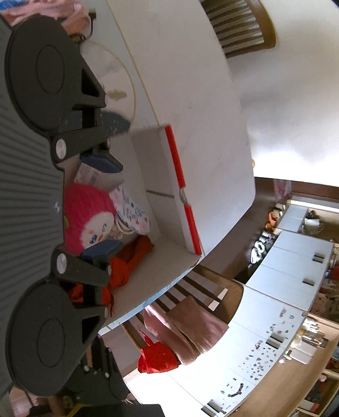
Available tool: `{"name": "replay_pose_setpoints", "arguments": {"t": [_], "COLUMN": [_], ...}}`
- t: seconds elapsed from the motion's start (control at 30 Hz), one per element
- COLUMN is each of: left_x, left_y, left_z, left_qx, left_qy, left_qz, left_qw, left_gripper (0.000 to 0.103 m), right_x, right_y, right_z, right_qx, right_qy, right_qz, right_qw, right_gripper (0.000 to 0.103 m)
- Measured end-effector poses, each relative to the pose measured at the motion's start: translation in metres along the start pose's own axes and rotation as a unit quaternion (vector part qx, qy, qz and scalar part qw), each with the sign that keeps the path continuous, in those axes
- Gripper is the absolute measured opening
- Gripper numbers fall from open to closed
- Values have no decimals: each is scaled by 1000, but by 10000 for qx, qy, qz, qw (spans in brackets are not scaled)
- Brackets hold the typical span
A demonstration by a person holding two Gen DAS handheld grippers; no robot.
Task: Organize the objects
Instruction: 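Move the left tool back to the black USB cable on the towel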
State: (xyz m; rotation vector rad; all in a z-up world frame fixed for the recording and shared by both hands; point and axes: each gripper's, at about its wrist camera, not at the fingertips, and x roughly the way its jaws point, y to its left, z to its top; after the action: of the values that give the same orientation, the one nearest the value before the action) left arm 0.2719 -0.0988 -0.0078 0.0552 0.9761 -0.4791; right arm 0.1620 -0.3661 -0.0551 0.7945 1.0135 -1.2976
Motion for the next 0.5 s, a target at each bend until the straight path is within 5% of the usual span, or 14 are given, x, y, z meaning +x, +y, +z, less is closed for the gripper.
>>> {"name": "replay_pose_setpoints", "arguments": {"t": [0.3, 0.5], "left_x": [-48, -57], "left_y": [51, 101], "left_z": [-20, -43], "left_qx": [-220, -726], "left_qy": [-242, -303], "left_qz": [470, 730], "left_qw": [9984, 9942], "left_gripper": [70, 71], "right_x": [0, 0], "right_y": [-1, 0], "right_z": [-1, -2], "right_qx": [54, 80], "right_qy": [30, 49], "right_qz": [-49, -94], "right_qw": [10000, 9999], "right_gripper": [7, 7]}}
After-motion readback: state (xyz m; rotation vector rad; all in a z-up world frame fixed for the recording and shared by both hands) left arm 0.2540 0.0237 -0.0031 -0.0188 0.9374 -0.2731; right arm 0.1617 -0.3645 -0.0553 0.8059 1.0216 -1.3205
